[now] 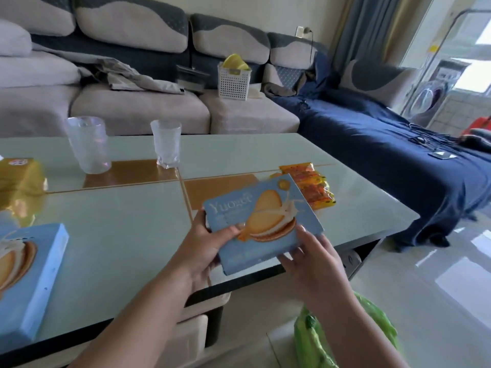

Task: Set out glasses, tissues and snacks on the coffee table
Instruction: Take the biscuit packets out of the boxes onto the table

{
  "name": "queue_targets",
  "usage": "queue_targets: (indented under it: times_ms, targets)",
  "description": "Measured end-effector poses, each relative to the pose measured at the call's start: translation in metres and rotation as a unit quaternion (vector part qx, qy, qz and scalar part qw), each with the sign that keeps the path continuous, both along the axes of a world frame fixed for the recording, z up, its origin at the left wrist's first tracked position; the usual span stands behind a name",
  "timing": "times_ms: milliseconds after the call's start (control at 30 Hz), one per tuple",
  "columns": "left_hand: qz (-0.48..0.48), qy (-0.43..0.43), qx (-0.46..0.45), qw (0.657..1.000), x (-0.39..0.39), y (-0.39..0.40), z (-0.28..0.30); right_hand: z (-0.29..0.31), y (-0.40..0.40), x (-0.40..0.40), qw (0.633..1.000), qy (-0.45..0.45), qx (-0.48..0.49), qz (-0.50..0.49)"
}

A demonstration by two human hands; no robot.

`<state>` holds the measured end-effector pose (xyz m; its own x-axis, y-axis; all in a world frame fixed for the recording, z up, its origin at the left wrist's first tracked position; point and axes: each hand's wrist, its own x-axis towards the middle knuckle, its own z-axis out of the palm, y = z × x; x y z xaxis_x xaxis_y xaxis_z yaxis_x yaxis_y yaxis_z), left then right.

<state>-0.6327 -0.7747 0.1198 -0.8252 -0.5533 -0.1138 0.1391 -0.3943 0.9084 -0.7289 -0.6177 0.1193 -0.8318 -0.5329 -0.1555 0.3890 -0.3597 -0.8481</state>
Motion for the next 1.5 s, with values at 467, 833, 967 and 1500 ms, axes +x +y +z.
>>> queue_targets:
  times_ms: [467,833,967,1500]
  targets:
    - [-0.099,0.177,0.170,0.964,-0.020,-0.004,-0.008,0.014,-0.027,-0.007,0.999,0.019,0.020,-0.029]
    - [-0.032,0.184,0.252,0.950,-0.021,0.005,-0.004,0.040,-0.039,0.001,0.631,0.639,0.439,0.011]
    - [-0.038,0.193,0.268,0.943,-0.020,0.006,-0.002,0.044,-0.053,0.009,0.576,0.692,0.431,0.057]
    - [-0.011,0.183,0.238,0.954,-0.009,-0.010,-0.001,0.072,-0.075,0.019,0.581,0.702,0.412,0.008]
